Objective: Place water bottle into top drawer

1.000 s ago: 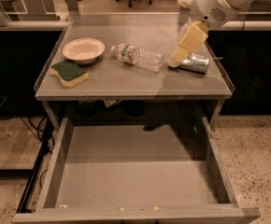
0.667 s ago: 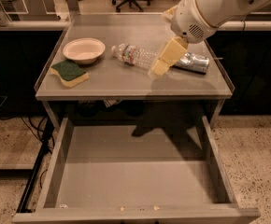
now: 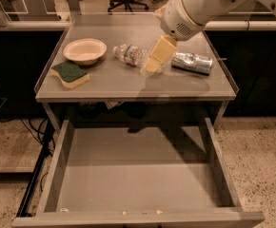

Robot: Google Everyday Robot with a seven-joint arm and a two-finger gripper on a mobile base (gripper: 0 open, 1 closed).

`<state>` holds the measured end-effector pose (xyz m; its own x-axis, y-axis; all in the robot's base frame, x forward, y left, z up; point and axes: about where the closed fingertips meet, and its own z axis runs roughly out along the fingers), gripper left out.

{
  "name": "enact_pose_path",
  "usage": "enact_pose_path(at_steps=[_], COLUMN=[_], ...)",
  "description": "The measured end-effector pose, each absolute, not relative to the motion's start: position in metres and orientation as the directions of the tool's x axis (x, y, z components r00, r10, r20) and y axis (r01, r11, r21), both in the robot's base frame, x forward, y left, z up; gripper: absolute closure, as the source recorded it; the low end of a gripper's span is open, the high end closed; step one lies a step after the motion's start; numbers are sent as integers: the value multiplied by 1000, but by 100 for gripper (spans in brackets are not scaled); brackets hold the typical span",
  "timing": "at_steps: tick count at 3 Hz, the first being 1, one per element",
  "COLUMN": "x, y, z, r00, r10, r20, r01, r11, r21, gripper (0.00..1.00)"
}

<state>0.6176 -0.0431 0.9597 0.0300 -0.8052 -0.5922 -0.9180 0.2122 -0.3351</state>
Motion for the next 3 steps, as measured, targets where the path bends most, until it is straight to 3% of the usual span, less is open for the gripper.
enact_pose_path(at_steps=[3], x=[692], y=[-30], z=[907], r00=[-45], r10=[-777], r20=[-628], r01=[-938], r11=[249], r21=[-240], gripper=[0])
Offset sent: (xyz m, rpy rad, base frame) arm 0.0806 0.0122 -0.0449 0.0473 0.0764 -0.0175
